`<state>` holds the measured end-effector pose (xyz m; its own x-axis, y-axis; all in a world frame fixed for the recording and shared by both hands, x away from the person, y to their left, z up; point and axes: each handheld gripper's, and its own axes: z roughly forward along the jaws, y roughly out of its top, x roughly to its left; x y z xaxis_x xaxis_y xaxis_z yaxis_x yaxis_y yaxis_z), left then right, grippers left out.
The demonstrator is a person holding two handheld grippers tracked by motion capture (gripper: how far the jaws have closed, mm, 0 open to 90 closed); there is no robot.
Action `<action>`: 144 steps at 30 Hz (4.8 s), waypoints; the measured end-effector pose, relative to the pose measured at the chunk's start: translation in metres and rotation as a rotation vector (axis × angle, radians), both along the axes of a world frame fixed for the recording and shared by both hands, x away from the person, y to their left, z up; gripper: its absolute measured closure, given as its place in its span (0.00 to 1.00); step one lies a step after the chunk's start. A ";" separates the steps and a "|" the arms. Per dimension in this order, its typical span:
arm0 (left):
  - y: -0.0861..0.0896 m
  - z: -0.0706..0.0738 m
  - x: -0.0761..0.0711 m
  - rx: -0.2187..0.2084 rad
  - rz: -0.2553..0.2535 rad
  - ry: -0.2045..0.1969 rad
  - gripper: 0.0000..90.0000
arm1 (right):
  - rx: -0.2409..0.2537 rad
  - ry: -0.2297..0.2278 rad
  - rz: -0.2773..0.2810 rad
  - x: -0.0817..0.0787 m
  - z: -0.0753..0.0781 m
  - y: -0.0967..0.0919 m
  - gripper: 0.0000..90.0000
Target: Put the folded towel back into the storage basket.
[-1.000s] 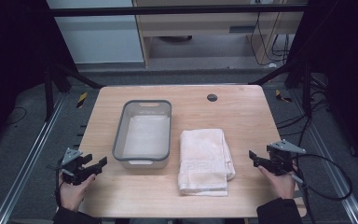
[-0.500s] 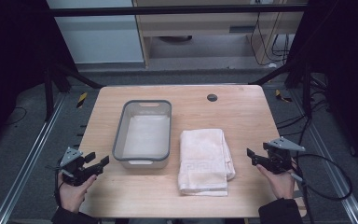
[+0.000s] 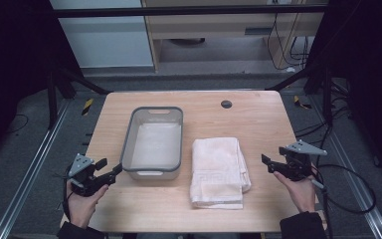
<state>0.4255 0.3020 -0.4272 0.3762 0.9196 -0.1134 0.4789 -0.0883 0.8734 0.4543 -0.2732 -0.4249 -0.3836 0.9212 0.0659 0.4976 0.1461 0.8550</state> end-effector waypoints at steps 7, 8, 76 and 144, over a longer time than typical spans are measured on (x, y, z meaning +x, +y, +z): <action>-0.012 0.010 0.001 0.006 -0.024 -0.025 0.38 | 0.010 -0.004 0.024 0.004 0.010 0.003 0.29; -0.014 0.012 0.001 0.001 -0.032 -0.027 0.37 | 0.008 -0.003 0.030 0.005 0.012 0.003 0.29; -0.170 -0.022 -0.028 0.090 -0.317 0.091 0.42 | 0.057 0.035 0.186 0.041 0.005 0.059 0.24; -0.236 -0.069 0.020 0.087 -0.320 0.184 0.31 | 0.037 0.270 0.179 0.085 -0.066 0.081 0.37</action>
